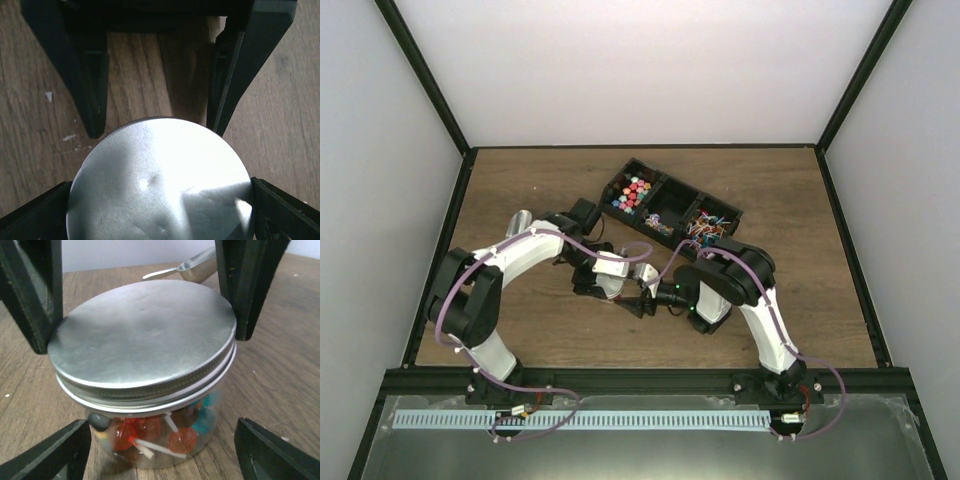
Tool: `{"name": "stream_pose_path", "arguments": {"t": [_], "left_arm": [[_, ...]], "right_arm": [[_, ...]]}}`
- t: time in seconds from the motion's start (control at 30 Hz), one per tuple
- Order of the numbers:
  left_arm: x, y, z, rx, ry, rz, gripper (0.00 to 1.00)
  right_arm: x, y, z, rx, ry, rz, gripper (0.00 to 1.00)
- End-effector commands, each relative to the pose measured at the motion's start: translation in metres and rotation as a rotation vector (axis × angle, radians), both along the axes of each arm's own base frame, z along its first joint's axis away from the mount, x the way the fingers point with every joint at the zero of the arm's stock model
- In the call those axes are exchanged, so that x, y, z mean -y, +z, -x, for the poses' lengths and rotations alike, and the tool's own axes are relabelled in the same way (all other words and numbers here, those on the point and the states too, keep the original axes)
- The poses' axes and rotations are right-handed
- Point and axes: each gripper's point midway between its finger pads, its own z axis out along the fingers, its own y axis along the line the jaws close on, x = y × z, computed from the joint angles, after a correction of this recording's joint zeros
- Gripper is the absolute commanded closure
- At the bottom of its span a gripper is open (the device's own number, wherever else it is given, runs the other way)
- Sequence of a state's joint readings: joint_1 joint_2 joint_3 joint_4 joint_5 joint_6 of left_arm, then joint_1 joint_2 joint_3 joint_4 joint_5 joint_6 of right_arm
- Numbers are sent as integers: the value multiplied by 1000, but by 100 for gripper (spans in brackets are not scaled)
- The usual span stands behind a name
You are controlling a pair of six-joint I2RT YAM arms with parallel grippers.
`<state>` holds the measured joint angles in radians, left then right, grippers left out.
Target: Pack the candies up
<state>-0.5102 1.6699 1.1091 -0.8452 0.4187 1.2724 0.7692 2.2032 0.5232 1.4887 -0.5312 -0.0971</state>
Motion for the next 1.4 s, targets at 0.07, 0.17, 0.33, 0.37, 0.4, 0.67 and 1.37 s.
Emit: {"name": "stream_pose_path", "arguments": {"t": [0.07,0.17,0.33,0.37,0.4,0.67,1.37], "left_arm": [[11,-7,15,-96,6,42,20],[21,1,4,-88,78,90,20],[30,8,-2,-99,140,145,19],[31,8,-3,-99,150,149,19],[32,8,-4,-98,154,152,19],[32,8,-6,-84,163,152,19],[24,36,-10,-51,405,210,0]], "right_arm": [[-5,12,-6,35,-5,-28,7],[-9,14,-7,37,6,-38,5],[-14,11,-8,34,27,-45,4],[-14,9,-9,34,28,-45,4],[-15,8,-9,35,29,-45,4],[-21,-1,-11,64,47,-27,5],[-20,4,-12,65,35,-25,35]]}}
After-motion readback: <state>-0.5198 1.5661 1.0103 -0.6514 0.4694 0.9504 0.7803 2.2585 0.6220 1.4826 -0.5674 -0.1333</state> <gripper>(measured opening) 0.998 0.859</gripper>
